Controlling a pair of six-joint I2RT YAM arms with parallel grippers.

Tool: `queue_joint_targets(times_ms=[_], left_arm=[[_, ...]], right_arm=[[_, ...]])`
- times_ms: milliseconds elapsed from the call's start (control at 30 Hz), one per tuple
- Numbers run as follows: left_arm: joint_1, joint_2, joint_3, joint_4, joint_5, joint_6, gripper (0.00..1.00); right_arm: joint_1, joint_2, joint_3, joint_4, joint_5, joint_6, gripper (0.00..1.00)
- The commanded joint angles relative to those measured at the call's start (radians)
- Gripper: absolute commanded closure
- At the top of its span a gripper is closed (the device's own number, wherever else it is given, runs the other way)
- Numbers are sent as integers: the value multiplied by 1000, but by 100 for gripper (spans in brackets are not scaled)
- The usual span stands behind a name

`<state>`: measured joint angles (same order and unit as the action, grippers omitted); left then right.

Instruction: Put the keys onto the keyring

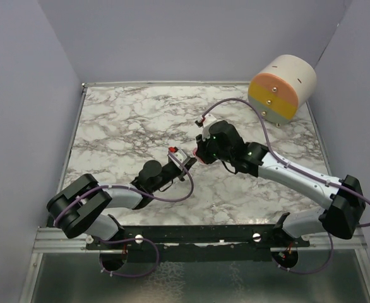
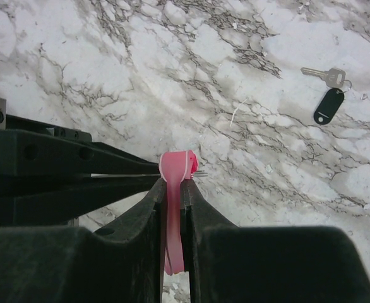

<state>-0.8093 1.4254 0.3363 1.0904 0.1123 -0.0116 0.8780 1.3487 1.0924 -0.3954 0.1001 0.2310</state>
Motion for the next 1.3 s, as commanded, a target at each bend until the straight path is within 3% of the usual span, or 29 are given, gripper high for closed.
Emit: queue_joint_targets(times_ms=[0,367,500,667,1000,1267], left_arm=[[-5,9,10,25,65,-36,100],[-5,19,7,26,111,-53,100],[-5,26,8,26,122,-57,100],[-5,37,7,30,136,-65,100],[-1,-18,-15,30,184,-42,100],[20,-40,-8,39,250,-88,100]], right_arm=[[5,53,62,44,31,-16,87],[4,155,154,46,49,-24,85],[-3,197,208,30,53,-24,78],[-16,243,264,38,64,-23,61],[-55,251,262,46,121,-8,52],[-112,204,215,128,70,-22,35]])
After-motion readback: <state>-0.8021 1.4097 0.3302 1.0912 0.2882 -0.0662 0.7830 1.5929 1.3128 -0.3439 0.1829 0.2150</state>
